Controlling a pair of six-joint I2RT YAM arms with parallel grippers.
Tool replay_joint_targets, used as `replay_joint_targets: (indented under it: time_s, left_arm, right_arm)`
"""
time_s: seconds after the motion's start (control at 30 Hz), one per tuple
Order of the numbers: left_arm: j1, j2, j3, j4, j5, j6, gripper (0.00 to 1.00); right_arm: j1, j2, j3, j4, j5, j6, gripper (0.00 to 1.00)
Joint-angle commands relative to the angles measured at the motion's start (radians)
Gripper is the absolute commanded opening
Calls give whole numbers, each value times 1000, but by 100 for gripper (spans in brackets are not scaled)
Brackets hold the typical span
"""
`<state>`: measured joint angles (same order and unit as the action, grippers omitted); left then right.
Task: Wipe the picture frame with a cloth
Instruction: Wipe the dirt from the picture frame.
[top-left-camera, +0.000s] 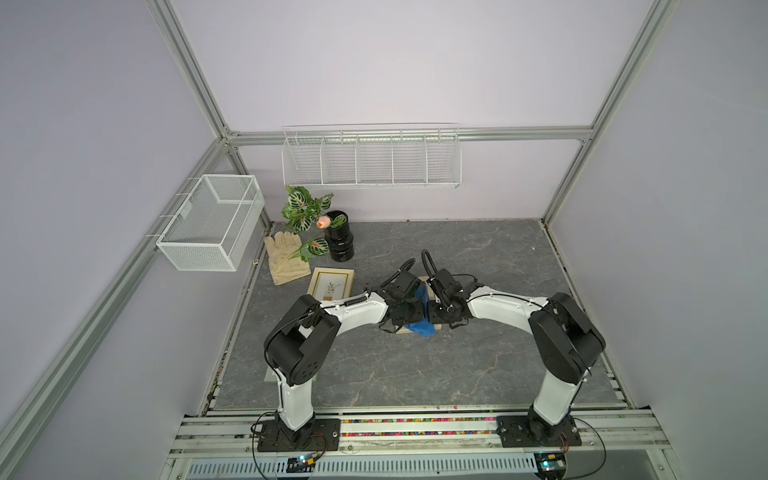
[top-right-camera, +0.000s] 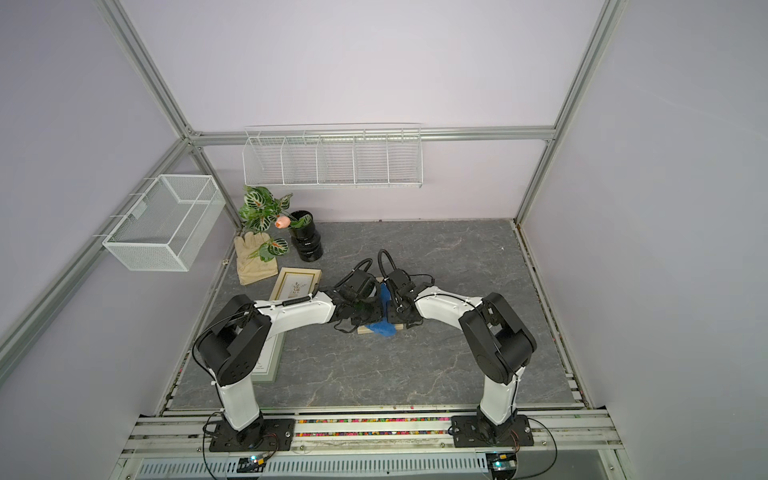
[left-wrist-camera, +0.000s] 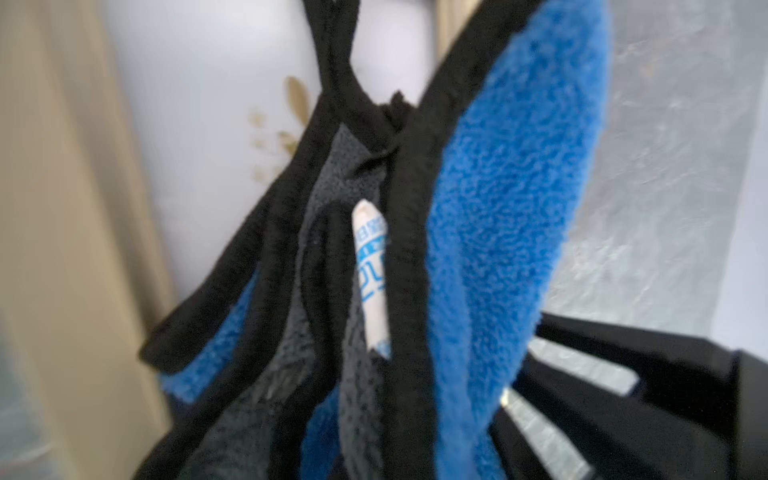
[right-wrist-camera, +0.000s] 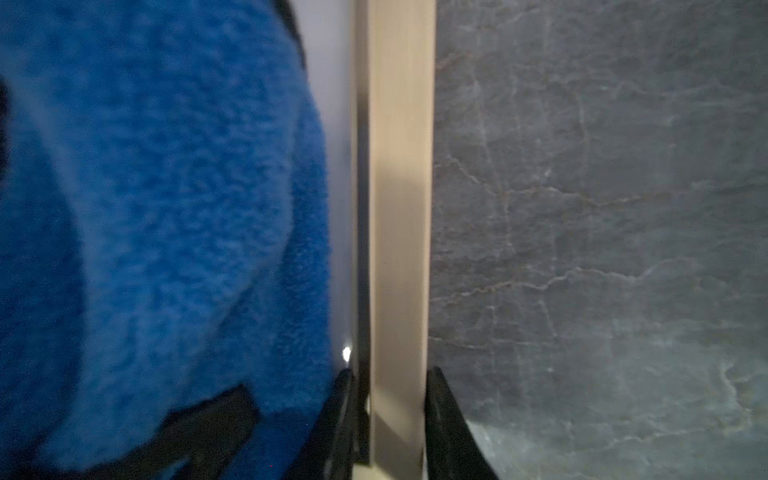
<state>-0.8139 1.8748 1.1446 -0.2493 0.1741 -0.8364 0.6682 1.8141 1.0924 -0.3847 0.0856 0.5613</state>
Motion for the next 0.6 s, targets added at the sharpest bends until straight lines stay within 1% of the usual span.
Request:
replay_joint_targets:
  time_s: [0.0, 0.07, 0.13, 0.23, 0.33, 0.47, 0.57]
  left_arm:
    - [-13, 20, -34, -1, 16, -59, 0]
    - [5, -21, -86, -27, -24, -61, 0]
    - [47, -71, -157, -46, -45, -59, 0]
    - [88, -124, -218, -88, -82, -23, 0]
    - [71, -103, -173, -118, -79, 14, 0]
    - [-5, -11, -44, -109, -44, 7, 0]
    - [-23, 44, 12, -78, 6, -18, 0]
  right_arm:
    - [-18, 13, -19, -30, 35, 35, 21]
    - [-19, 13, -26, -25, 39, 41, 21]
    - [-20, 14, -25, -29, 40, 41, 21]
    - [-19, 5, -24, -35, 53, 37, 21]
    - [-20, -2, -28, -37, 60, 34, 21]
    - [-20, 0, -35, -35, 60, 40, 21]
    - [-19, 2, -40, -31, 57, 47, 21]
